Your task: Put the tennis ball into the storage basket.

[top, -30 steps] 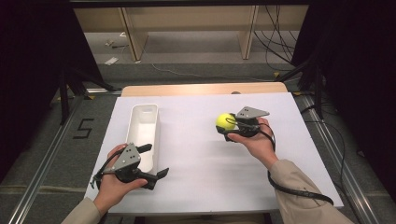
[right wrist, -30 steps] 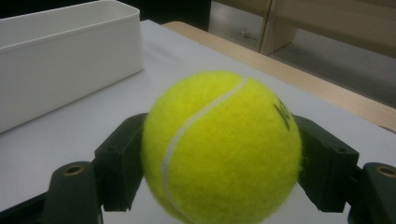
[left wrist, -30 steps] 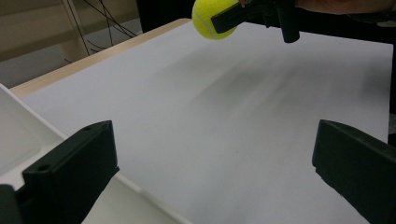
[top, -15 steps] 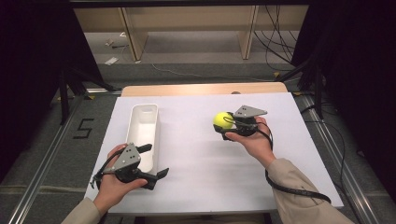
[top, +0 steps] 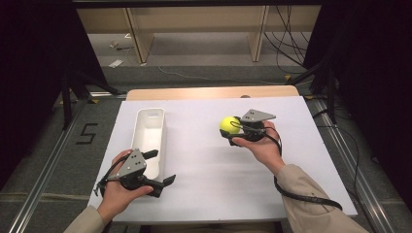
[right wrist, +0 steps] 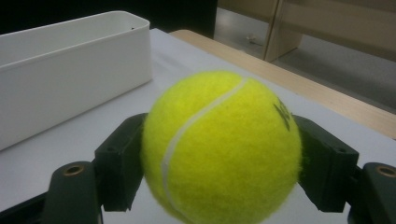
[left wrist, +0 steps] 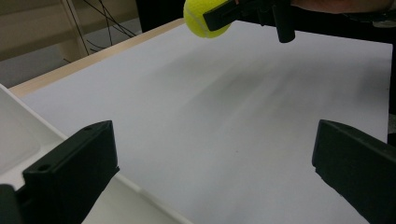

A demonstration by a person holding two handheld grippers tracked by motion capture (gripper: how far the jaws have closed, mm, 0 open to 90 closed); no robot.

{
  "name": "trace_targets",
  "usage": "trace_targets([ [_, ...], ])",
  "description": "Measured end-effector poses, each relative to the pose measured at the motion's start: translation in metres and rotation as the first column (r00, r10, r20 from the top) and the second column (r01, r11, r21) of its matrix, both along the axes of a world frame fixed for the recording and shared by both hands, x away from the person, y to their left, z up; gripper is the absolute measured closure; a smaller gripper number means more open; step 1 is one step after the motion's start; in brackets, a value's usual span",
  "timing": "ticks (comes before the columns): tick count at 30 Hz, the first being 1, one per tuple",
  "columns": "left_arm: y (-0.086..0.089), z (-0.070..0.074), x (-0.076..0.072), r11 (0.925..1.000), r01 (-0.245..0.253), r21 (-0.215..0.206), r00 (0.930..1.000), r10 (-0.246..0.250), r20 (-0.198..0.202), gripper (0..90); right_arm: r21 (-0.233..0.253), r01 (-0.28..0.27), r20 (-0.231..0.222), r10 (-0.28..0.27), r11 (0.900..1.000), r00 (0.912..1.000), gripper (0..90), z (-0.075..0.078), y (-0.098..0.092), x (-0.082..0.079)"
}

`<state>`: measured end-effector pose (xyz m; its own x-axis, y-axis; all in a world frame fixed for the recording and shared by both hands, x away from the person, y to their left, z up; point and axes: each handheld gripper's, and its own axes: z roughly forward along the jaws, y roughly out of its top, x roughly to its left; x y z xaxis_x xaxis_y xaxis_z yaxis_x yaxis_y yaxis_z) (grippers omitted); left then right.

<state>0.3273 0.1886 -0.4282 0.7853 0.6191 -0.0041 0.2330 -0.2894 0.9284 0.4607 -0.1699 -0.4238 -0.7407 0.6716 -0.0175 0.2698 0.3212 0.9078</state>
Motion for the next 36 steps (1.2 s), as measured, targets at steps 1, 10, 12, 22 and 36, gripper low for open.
trace_targets([
  [1, 0.0, 0.0, 0.0, 1.0, 0.0, 0.001, 1.0, 0.0, -0.001, 0.0, 0.0, -0.001, -0.002, 0.001, 1.0, 1.0, 26.7, 0.0, 0.0, 0.0],
  [10, 0.0, 0.0, 0.0, 1.0, 0.002, 0.001, 1.0, -0.002, 0.0, 0.0, 0.002, -0.013, -0.005, 0.013, 1.0, 0.9999, 26.7, 0.0, 0.006, 0.0],
  [12, 0.0, 0.0, 0.0, 1.0, 0.004, -0.001, 1.0, -0.004, 0.0, 0.0, 0.004, -0.016, -0.004, 0.016, 1.0, 0.9999, 26.7, 0.0, 0.007, 0.0],
  [22, 0.0, 0.0, 0.0, 1.0, 0.004, -0.001, 1.0, -0.004, 0.001, 0.0, 0.004, -0.027, 0.001, 0.027, 1.0, 0.9996, 26.7, 0.003, 0.013, 0.0],
  [36, 0.0, 0.0, 0.0, 1.0, 0.004, -0.003, 1.0, -0.004, 0.002, 0.0, 0.01, -0.04, 0.006, 0.04, 0.999, 0.9992, 26.7, 0.005, 0.021, 0.002],
])
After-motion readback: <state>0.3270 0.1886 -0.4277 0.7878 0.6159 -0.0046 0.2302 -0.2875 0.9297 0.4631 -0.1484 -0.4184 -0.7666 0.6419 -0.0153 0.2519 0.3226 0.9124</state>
